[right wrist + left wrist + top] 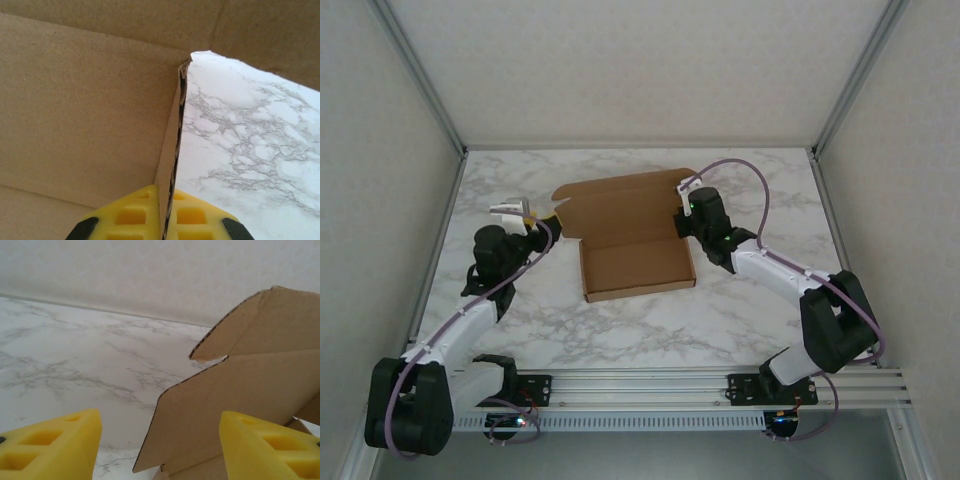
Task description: Fold the paper box
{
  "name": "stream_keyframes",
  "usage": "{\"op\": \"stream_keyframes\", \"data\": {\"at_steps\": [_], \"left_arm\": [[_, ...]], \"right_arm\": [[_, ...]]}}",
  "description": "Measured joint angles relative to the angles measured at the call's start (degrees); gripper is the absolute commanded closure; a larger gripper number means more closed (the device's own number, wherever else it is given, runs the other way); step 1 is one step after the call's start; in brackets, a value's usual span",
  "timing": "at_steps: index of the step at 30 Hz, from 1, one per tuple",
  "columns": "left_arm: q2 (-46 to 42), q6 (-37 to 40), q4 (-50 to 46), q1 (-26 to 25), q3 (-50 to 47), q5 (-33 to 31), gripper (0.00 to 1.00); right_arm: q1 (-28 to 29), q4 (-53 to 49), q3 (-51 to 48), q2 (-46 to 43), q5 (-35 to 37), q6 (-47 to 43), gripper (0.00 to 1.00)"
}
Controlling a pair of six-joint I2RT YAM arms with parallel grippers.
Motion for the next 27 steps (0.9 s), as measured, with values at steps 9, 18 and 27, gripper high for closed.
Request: {"op": "stream_keyframes", "data": {"at_steps": [9,18,27], "left_arm": [[8.3,0.6,12.3,2.0,-2.3,9.2,0.27],[17.4,4.5,17.9,1.9,1.7,14.2,0.27],[22.4,9.3,18.4,1.9,4.2,14.7,0.51]], "right_arm": [[-0.7,0.0,-0.5,-0.4,-1.2,0.9,1.00],[-1.0,0.0,-0.6,-0.4,-2.0,1.7,1.00],[-1.1,-0.1,-0.6,-0.3,-3.5,2.6,1.00]]}}
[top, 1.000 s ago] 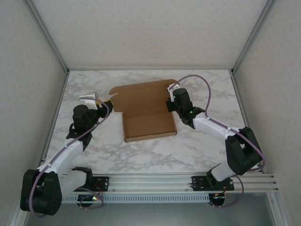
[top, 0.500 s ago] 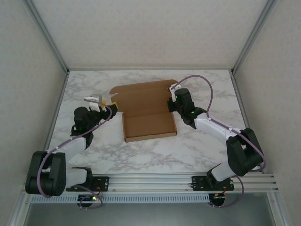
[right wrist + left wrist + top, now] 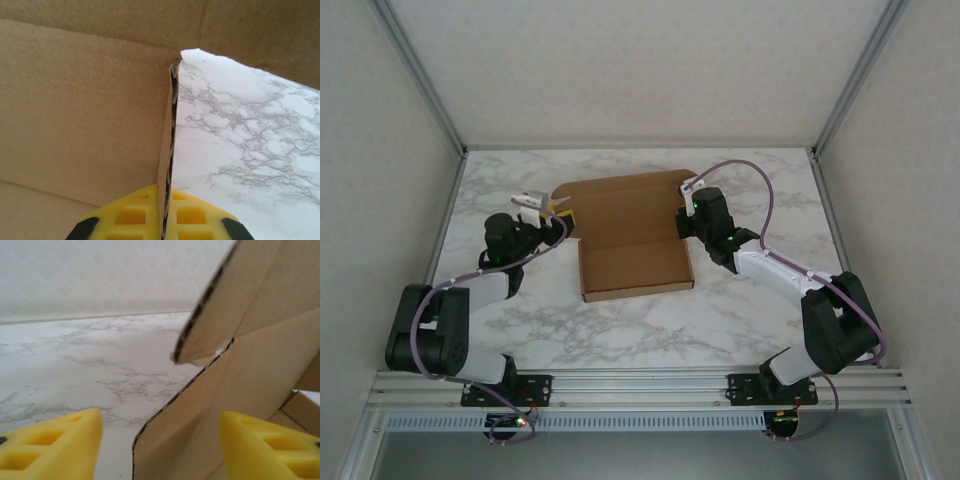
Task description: Fold the paper box
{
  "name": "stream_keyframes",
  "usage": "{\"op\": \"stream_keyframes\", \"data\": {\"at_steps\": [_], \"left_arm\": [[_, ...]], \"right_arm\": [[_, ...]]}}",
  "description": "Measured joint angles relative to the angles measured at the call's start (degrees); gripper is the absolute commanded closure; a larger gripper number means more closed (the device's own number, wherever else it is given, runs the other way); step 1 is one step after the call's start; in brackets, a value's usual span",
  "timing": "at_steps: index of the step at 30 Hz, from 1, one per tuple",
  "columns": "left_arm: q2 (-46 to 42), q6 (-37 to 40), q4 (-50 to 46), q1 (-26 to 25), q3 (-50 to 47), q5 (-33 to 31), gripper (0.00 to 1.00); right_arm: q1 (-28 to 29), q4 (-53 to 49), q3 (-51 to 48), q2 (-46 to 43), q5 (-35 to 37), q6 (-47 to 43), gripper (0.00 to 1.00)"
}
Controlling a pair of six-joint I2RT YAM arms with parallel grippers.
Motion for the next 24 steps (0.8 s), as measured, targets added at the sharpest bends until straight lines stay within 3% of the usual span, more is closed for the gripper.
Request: {"op": "stream_keyframes", "data": {"at_steps": [4,6,9,17,24], "left_arm": [[0.1,1.0,0.1,-0.8,0.3,-0.4,0.84],[0.1,1.9,-0.3,-1.5,0.8,-0.8,0.93],[-0.2,2.5,-0.7,-3.6,1.2,-3.0,0.94],[-3.1,0.7,-2.1,-10.5,1.2,-17.3,0.92],[-3.3,-3.2,-1.5,-14.3,0.3,-27.4,0.93]], "right_arm": [[0.0,-0.3,0.0,0.0,-0.3,1.3,1.00],[-0.1,-0.8,0.0,0.0,-0.3,2.0,1.00],[0.4,-1.5,0.0,0.1,0.6,3.4,1.00],[1.7,-1.7,0.1,0.4,4.1,8.4,0.99],[4.9,-5.2,4.3,3.3,11.1,20.3,1.00]]}}
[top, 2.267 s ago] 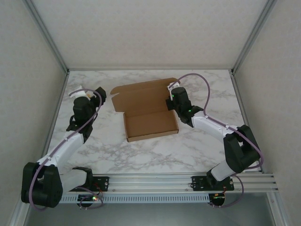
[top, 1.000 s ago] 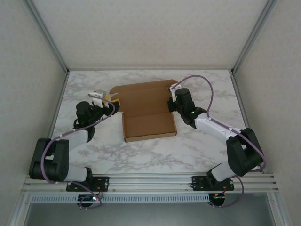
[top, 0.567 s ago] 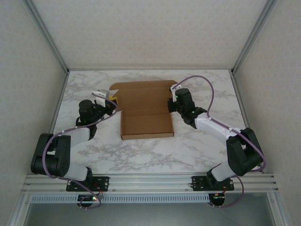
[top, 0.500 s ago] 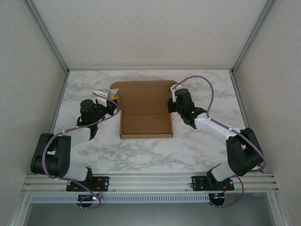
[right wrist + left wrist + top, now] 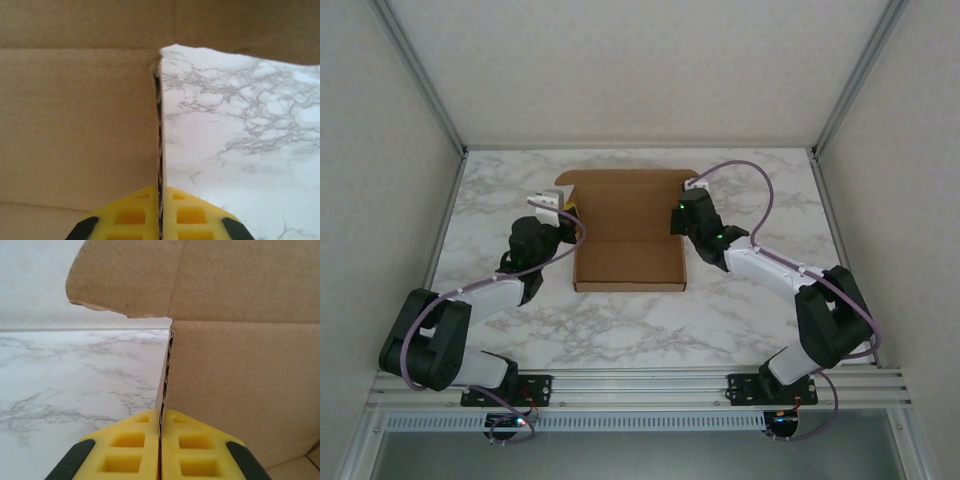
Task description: Fold the paper box
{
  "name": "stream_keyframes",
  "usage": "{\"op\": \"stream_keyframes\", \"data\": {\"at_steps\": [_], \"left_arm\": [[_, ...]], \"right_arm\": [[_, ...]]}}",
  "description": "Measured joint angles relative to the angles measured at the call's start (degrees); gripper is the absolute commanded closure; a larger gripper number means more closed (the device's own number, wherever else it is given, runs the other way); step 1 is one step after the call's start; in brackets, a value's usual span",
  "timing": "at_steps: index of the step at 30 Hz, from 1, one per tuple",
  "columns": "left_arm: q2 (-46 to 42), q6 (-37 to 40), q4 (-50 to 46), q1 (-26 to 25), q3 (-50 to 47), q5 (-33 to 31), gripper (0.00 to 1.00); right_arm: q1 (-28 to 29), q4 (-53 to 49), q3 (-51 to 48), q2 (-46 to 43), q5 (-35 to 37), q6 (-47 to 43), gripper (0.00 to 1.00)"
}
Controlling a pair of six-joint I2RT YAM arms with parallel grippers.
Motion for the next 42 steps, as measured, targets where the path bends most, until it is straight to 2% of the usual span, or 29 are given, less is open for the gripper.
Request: {"op": "stream_keyframes", "data": {"at_steps": [7,14,22,30,42], "left_arm": [[0.0,-4.3,1.3,-2.5,-1.2,-8.2,0.90],[-0.1,-6.9,2.5,-4.6,-2.1,-11.7,0.89],[-3.0,-8.7,8.1,-8.1,-8.3,-14.9,0.88],[-4.6,-8.8,11.9,-14.6,-11.7,-22.4,0.87],[-6.3,-10.1,19.5,-20.1,-18.4,-30.6,0.88]], "right_arm": [[6.1,-7.8,6.7,4.5,11.5,9.6,1.00],[7.1,-9.0,6.6,4.7,14.6,11.2,1.00],[7.4,1.1,-3.4,-1.1,13.0,7.0,1.00],[7.4,12.3,-13.6,-6.6,11.5,4.0,1.00],[7.7,28.9,-23.4,-8.4,7.3,-0.9,1.00]]}}
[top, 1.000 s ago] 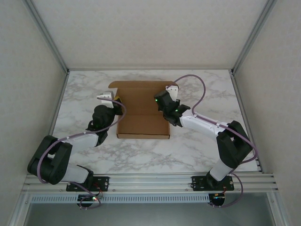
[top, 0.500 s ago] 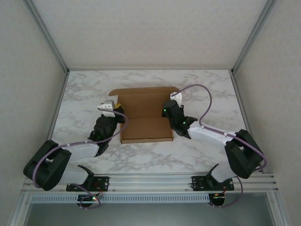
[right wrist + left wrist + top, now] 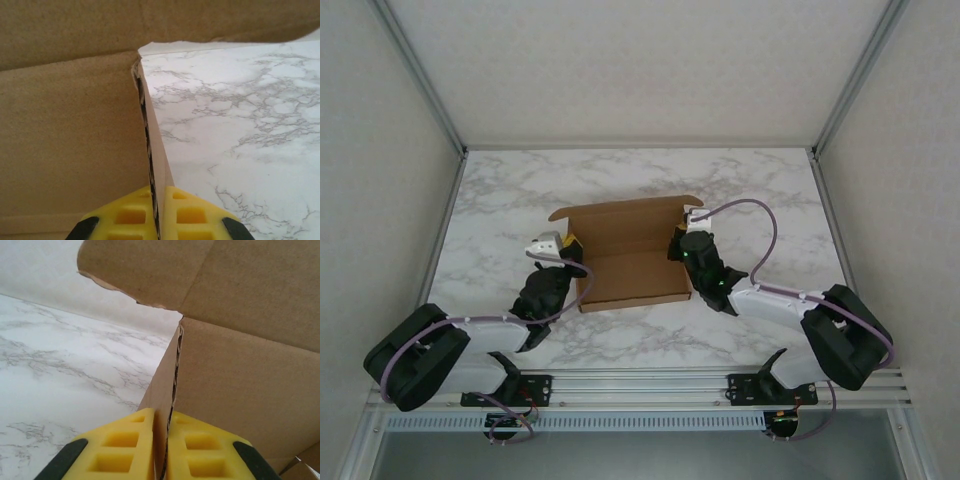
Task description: Fold the paper box
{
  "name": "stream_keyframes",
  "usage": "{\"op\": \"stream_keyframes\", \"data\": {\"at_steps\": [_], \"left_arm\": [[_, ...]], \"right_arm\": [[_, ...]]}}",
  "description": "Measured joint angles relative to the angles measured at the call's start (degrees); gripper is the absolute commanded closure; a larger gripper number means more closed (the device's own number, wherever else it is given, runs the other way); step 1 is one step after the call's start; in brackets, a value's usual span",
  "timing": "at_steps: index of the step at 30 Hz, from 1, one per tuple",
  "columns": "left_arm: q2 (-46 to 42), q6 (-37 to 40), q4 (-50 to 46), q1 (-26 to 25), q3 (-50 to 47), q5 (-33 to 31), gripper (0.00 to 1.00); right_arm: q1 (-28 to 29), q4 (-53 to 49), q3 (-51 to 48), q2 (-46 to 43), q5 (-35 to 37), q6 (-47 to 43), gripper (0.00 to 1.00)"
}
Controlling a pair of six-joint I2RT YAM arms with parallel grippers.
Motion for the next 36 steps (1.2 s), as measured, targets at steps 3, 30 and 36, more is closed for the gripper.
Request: {"op": "stream_keyframes", "data": {"at_steps": [3,30,36], "left_arm": [[1.1,0.5,1.9,-0.7,-0.2,-1.4,0.89],[20.3,7.6,25.1,-1.4,0.2,-4.2,0.99],[18.6,8.4,25.2,-4.9,-2.4,-5.8,1.00]], "right_arm": [[0.0,4.4,-2.4,-0.1,-0.6,-1.4,1.00],[1.0,21.1,-7.1,6.3,4.3,1.1,1.00],[1.3,26.1,-10.1,7.3,4.9,1.2,1.00]]}}
